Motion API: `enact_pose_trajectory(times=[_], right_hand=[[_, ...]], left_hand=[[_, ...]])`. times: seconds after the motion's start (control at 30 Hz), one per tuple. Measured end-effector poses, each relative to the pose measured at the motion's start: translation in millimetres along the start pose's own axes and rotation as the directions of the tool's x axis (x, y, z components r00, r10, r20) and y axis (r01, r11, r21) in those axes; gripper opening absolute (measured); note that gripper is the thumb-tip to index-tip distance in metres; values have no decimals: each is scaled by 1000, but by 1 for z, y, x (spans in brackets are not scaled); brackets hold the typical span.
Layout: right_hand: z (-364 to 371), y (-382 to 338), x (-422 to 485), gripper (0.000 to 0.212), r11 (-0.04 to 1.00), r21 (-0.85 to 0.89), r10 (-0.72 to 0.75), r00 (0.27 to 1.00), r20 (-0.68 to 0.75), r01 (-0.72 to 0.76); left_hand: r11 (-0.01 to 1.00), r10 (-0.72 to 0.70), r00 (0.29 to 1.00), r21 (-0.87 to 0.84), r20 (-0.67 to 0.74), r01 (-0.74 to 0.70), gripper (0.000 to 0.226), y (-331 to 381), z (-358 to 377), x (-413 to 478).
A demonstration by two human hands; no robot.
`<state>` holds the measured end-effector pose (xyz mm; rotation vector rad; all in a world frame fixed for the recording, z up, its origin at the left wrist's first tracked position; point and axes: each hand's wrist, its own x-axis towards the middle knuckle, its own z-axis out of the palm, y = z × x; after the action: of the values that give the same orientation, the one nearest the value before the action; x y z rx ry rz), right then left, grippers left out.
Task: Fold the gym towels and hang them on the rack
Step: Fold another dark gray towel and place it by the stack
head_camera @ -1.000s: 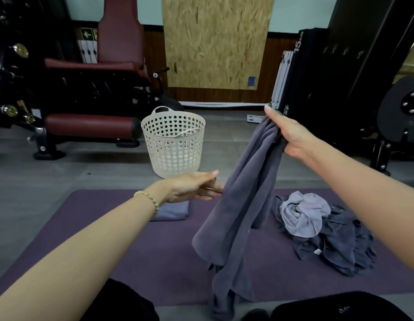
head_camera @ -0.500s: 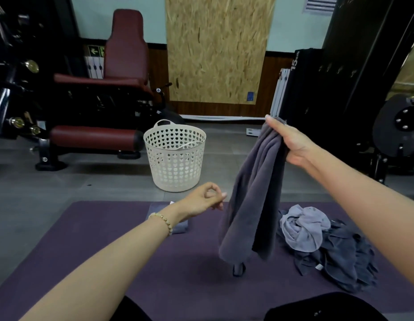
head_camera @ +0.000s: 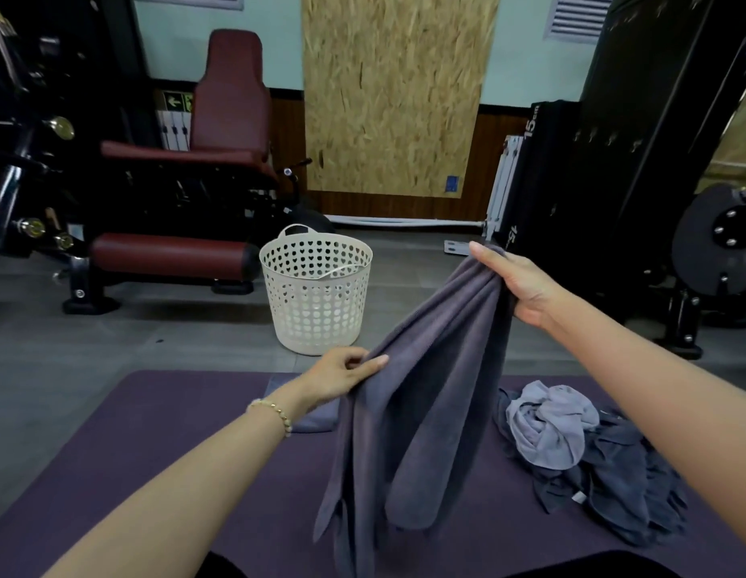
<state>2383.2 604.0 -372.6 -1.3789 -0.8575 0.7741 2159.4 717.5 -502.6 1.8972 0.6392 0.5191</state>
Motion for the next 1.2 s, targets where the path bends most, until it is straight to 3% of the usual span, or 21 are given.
enact_pose_trajectory(times=[0.03,0.2,0.4,0.5,0.6,0.7,0.73,0.83,0.87,1.0,1.2], right_hand=[[-5,4,0,33,1000,5,-2,999,-33,2],[-18,18,0,81,1000,-7,-19,997,-78,18],[-15,39,-4,88,1000,-26,0,999,41,1],[-5,63,-8,91,996,-85,42,993,109,-33],[9,94,-4,77,986,-143,108,983,151,-86],[23,136,8,33,962,-211,209,964,164,-172],[26,153,13,36,947,-233,258,955,148,-220],[30,209,32,78,895,-292,382,917,113,-337],[31,225,38,77,879,-311,413,904,112,-363],[19,279,84,27,842,-261,499,865,44,-472],[6,352,182,26,833,-258,500,865,-29,-490]], left_hand=[[999,12,1000,49,-4,-12,43,2,-9,-4],[988,25,1000,150,19,-27,33,31,-59,-25],[978,13,997,207,76,-29,40,75,-104,-59],[977,-61,994,210,90,41,45,67,-115,-69],[969,-146,987,209,61,130,48,33,-117,-67],[956,-198,980,227,19,189,46,-20,-109,-53],[948,-213,977,242,-6,208,47,-42,-107,-45],[917,-262,958,280,-116,285,55,-116,-102,-19],[912,-276,947,267,-161,311,54,-140,-102,-10],[860,-346,896,286,-279,422,50,-220,-109,32],[821,-382,887,346,-261,455,46,-287,-101,131]])
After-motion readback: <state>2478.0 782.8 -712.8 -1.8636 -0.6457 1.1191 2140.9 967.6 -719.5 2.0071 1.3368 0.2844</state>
